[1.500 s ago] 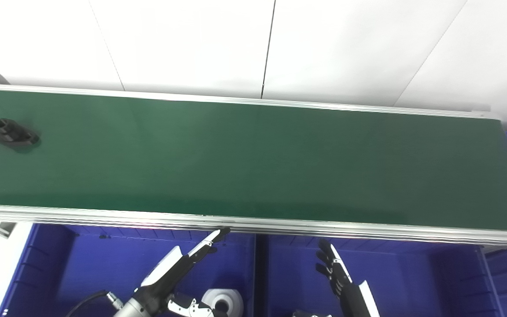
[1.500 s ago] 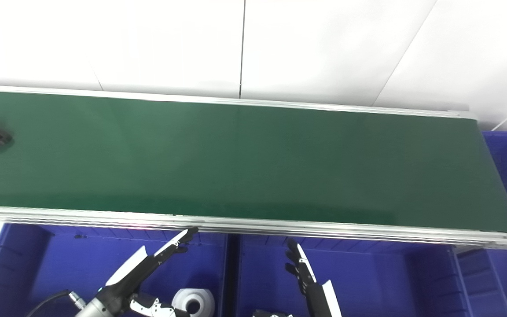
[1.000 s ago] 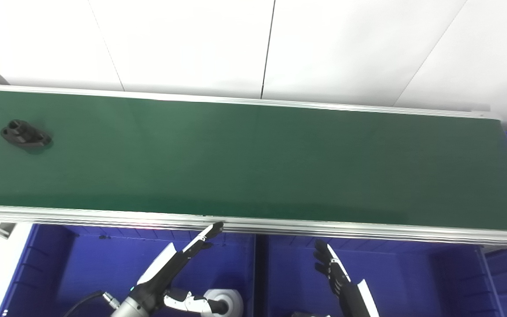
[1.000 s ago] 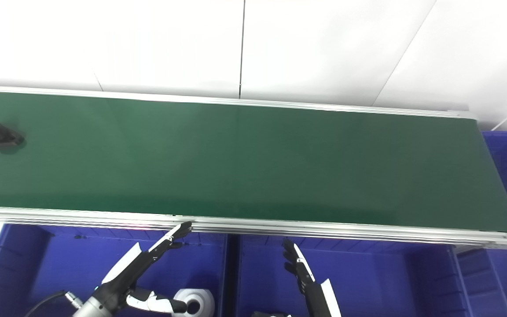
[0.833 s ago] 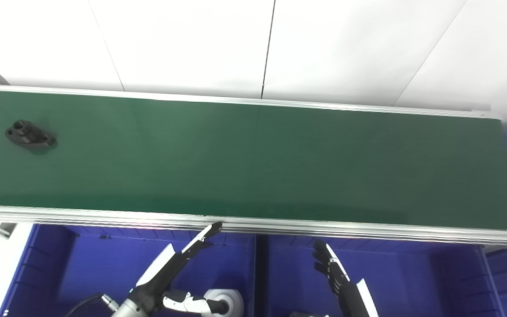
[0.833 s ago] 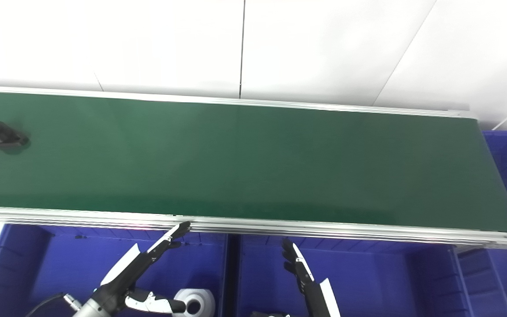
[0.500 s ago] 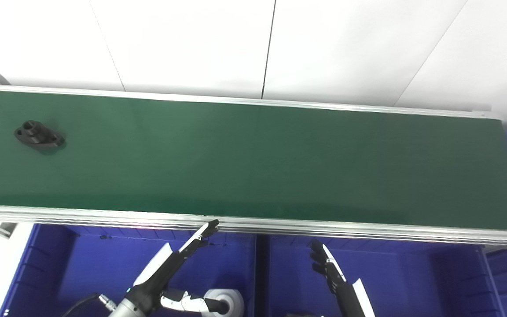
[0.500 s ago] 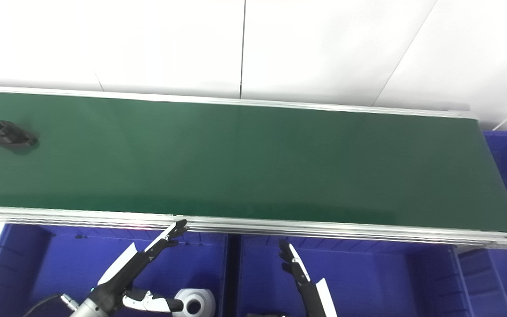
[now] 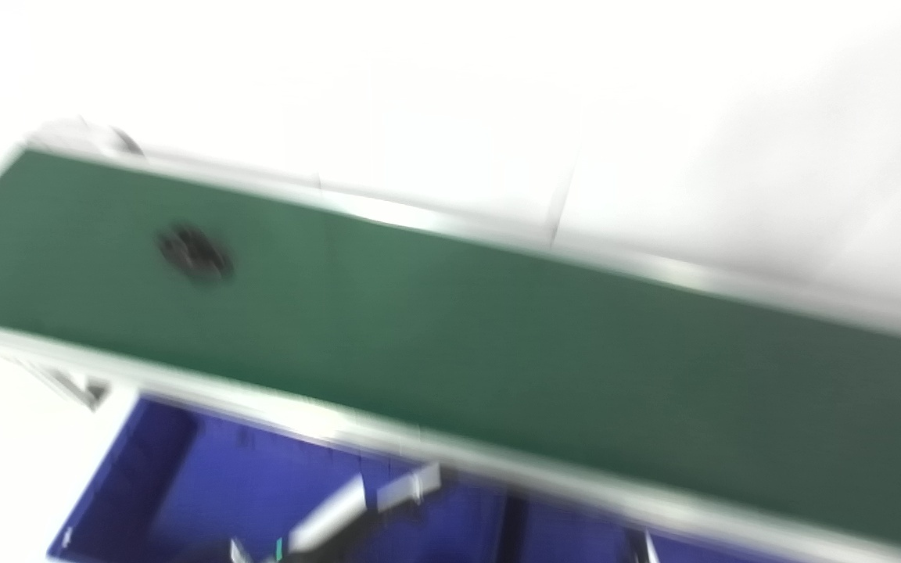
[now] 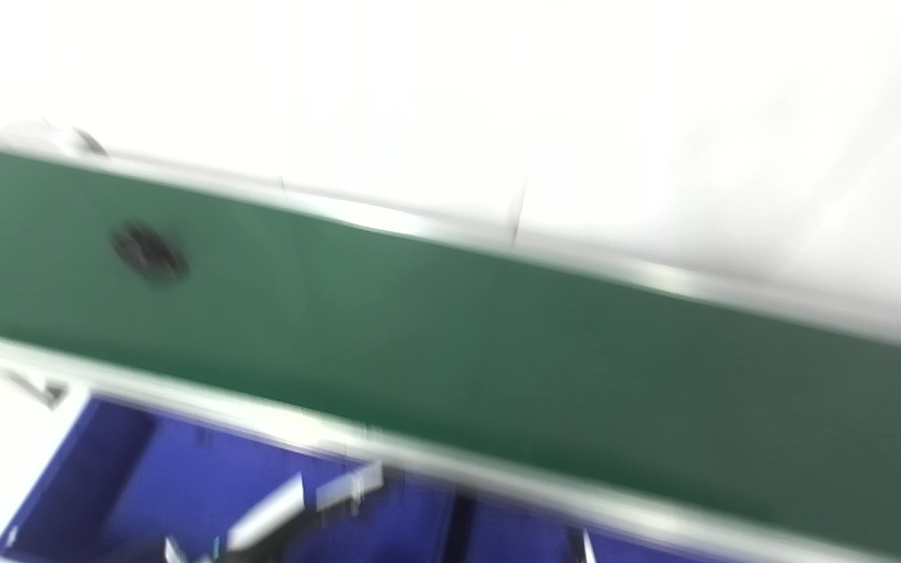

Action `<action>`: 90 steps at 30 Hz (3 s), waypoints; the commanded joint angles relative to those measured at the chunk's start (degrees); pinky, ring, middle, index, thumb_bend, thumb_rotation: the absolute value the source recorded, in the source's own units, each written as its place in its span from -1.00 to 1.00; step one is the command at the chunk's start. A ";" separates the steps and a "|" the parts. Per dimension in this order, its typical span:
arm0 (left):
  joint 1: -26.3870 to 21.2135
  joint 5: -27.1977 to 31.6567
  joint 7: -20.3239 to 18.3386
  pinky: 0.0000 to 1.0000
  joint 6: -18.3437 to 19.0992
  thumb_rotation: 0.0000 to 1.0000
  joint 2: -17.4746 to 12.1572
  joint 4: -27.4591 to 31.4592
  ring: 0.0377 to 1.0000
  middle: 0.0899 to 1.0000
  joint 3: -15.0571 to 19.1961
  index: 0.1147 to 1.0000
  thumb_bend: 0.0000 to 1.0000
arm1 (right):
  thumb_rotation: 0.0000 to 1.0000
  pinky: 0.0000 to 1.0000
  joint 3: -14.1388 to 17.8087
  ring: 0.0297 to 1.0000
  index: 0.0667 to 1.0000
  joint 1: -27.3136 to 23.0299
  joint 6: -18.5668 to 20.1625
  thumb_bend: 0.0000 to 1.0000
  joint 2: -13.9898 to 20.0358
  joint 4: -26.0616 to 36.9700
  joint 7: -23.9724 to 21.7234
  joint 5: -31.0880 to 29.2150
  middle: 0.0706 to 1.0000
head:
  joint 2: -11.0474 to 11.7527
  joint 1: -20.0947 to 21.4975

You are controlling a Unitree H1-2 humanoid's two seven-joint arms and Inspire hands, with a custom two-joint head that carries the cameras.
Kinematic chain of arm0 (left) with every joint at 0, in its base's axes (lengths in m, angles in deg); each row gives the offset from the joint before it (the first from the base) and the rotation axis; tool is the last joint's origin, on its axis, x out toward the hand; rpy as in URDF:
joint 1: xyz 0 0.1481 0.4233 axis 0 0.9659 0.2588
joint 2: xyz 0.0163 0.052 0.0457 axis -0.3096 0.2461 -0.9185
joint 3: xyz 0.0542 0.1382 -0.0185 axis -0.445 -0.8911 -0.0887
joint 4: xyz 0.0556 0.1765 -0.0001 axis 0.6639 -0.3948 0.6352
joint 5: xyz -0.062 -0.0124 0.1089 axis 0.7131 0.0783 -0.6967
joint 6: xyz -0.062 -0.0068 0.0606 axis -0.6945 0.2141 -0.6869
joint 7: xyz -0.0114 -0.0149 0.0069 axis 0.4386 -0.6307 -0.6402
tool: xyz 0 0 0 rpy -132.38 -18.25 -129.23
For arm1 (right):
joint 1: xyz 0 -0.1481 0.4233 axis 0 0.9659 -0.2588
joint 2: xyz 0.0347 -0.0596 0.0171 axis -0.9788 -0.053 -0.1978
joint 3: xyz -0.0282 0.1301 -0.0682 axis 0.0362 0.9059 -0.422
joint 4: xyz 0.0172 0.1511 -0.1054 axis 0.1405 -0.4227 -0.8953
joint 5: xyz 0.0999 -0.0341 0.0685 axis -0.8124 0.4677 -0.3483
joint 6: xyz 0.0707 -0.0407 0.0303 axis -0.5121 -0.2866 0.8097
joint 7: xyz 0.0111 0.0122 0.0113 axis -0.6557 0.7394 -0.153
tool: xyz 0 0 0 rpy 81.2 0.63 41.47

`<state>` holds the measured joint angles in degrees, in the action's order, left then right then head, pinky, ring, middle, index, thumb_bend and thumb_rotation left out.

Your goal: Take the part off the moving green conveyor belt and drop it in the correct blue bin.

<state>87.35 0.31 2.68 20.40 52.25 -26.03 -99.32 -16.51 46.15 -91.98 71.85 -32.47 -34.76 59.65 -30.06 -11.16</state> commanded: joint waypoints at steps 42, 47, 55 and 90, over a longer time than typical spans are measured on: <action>-1.66 1.19 4.72 0.56 -2.14 -0.07 -2.75 0.15 0.77 0.85 -2.99 0.78 0.70 | -0.20 0.84 -1.44 0.90 0.97 0.05 -2.83 0.77 -0.82 0.49 2.25 1.97 0.95 | -0.28 13.73; -1.18 1.61 4.01 0.57 -2.14 -0.07 -2.74 0.71 0.78 0.85 -2.28 0.79 0.72 | -0.20 0.79 -1.31 0.87 0.92 -0.08 -2.97 0.77 -1.17 0.46 2.39 3.22 0.89 | -0.53 14.48; -1.64 1.05 4.12 0.60 -2.14 -0.02 -2.93 0.95 0.80 0.87 -2.36 0.82 0.72 | -0.23 0.63 -1.81 0.81 0.88 -0.02 -3.61 0.75 -1.29 1.25 4.01 2.24 0.86 | -2.01 15.44; 3.49 -1.06 -0.18 0.72 -2.11 0.06 1.07 5.12 0.89 0.96 3.00 0.89 0.79 | -0.25 0.58 6.79 0.66 0.76 -22.13 15.46 0.76 3.86 24.10 -1.38 1.69 0.68 | -8.17 14.05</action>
<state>91.01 -0.76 3.01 20.31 52.85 -21.85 -96.60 -10.13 25.76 -77.69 75.51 -9.13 -35.30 60.83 -38.41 2.90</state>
